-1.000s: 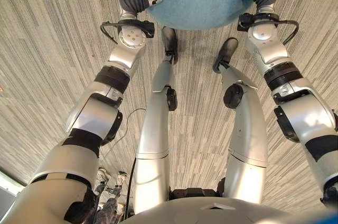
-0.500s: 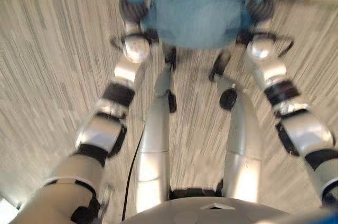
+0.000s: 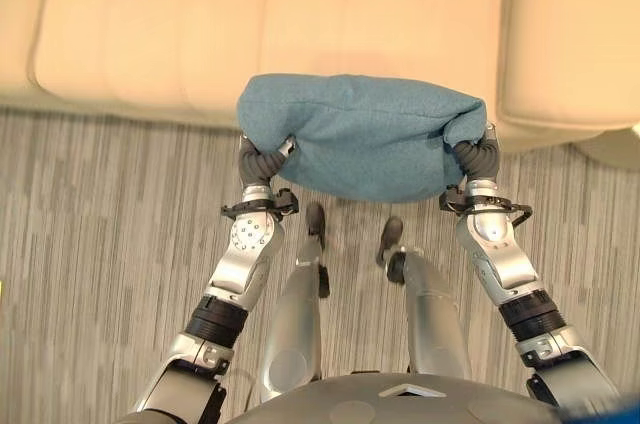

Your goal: Pick up all the scattered cushions and arrange them neatly on the sofa.

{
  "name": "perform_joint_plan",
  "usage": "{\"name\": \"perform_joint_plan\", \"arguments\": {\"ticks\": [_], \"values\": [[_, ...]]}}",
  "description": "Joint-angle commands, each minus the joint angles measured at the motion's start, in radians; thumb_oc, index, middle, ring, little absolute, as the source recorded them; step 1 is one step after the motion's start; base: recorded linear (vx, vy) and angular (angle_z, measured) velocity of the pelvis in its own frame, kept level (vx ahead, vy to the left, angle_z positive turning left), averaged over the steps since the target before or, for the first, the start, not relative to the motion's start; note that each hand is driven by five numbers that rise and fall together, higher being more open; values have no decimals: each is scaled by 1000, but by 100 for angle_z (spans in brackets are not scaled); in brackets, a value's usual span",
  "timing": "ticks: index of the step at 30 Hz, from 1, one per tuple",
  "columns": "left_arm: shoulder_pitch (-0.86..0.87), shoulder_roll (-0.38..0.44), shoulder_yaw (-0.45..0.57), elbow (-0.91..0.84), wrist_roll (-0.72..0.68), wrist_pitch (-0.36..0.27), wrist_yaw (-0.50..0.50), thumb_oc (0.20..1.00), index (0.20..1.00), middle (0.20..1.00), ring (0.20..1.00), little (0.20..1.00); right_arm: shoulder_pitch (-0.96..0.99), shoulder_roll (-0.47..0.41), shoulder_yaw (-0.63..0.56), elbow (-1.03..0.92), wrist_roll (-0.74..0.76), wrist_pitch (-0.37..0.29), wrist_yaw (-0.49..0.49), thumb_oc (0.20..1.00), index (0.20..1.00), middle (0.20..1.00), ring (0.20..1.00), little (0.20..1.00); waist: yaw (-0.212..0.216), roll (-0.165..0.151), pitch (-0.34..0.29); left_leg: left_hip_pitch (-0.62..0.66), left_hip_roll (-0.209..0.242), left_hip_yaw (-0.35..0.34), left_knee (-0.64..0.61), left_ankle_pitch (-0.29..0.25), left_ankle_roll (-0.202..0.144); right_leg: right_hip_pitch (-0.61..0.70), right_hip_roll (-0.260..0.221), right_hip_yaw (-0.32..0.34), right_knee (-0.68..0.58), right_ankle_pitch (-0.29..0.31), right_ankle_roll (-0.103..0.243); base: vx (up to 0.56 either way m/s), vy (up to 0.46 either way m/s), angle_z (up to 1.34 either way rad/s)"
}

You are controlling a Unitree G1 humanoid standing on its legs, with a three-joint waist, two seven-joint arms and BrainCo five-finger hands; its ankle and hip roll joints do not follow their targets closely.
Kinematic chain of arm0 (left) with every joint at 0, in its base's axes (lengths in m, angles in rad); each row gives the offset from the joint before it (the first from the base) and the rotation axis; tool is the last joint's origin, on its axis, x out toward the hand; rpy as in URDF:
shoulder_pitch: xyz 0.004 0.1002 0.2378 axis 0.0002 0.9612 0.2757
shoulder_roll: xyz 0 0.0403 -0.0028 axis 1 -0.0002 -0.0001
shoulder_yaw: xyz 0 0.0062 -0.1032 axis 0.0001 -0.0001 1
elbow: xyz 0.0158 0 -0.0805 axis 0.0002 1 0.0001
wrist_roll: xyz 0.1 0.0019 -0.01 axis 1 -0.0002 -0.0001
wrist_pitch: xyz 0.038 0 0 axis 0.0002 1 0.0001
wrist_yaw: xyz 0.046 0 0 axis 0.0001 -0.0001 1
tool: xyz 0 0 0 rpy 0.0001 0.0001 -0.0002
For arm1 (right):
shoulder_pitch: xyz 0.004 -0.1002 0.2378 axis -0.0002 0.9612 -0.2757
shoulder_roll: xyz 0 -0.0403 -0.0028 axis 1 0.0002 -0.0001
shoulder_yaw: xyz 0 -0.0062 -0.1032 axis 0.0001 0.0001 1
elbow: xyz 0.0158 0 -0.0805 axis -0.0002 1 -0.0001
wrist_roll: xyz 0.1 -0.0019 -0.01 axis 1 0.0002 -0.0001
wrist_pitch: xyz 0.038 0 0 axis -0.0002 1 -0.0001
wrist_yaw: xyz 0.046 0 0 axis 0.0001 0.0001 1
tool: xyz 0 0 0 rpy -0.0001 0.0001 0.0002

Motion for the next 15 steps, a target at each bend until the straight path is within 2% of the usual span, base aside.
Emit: {"name": "perform_joint_plan", "arguments": {"ticks": [1, 6, 9, 11, 12, 13, 15], "values": [[-39, 13, -4, -93, 66, -93, -46, 200, 200, 200, 200, 200, -47, -20, -33, -122, -80, -85, 48, 200, 200, 200, 200, 200, -1, 6, -55, 144, 0, -28, -23, -90, -37, 199, 8, 18, -241, 121, 107, 170, 41, -7], [61, 32, 40, -147, 78, -92, -62, 200, 200, 200, 200, 200, 33, -29, -76, -181, -107, -70, 81, 200, 200, 200, 200, 200, -10, -1, -115, 328, -7, 6, -74, -118, -33, 401, 27, 27, -340, 123, 123, 169, 84, -7], [119, 28, 56, -165, 79, -80, -73, 200, 200, 200, 200, 200, 75, -27, -75, -191, -116, -48, 110, 200, 200, 200, 200, 200, 0, -2, -145, 445, -24, 20, -102, -152, -10, 497, 25, 45, -352, 119, 139, 175, 173, -22], [149, 28, 46, -171, 86, -70, -86, 200, 200, 200, 200, 200, 97, -20, -71, -196, -124, -39, 126, 200, 200, 200, 200, 200, 6, -2, -145, 492, -36, 23, -106, -174, 10, 511, 17, 61, -299, 107, 150, 151, 200, -30], [163, 34, 39, -180, 92, -66, -98, 200, 200, 200, 200, 200, 111, -14, -71, -209, -138, -40, 136, 200, 200, 200, 200, 200, 4, 2, -134, 516, -38, 24, -107, -184, 22, 496, 17, 83, -208, 100, 156, 84, 158, -13], [164, 35, 39, -181, 92, -65, -98, 200, 200, 200, 200, 200, 111, -14, -71, -209, -138, -40, 136, 200, 200, 200, 200, 200, 6, 0, -133, 518, -39, 26, -107, -184, 23, 493, 15, 86, -200, 96, 156, 24, 119, -12], [174, 45, 35, -178, 108, -64, -105, 200, 200, 200, 200, 200, 111, -2, -59, -217, -155, -46, 140, 200, 200, 200, 200, 200, 3, 8, -114, 540, -45, 20, -106, -197, 42, 446, 37, 133, -73, 104, 167, 33, 96, -11]]}}
